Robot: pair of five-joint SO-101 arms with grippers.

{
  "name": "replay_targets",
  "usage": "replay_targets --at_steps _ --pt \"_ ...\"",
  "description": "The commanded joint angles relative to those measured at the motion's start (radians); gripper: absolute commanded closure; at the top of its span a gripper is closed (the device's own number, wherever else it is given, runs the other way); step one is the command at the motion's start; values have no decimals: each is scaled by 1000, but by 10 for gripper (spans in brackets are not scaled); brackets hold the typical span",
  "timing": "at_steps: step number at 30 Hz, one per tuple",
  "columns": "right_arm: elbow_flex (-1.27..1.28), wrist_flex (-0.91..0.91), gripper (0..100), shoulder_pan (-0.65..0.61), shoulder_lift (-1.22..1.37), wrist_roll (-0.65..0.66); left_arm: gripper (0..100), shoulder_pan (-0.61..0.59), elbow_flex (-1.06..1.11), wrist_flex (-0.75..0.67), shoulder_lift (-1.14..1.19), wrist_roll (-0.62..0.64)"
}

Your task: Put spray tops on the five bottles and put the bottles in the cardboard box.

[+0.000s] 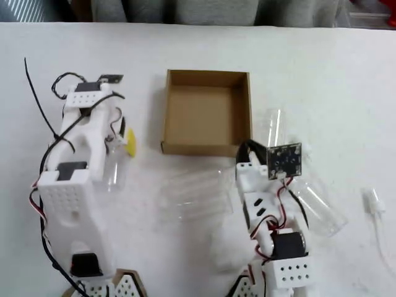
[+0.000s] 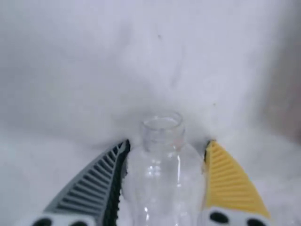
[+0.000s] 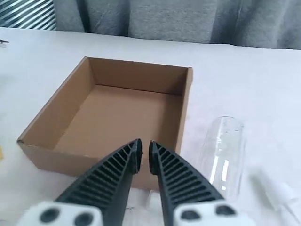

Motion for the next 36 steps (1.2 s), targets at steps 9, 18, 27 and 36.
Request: replay_targets --at_steps 9,18,27,36 --pt "-410 280 981 303 -5 190 802 16 351 -324 -255 15" --pt "-637 386 981 510 297 327 801 16 442 -397 -325 6" --pt "-956 550 981 822 737 643 801 18 442 -400 -325 -31" --pt "-1094 688 981 975 1052 1051 801 21 443 -400 -325 -32"
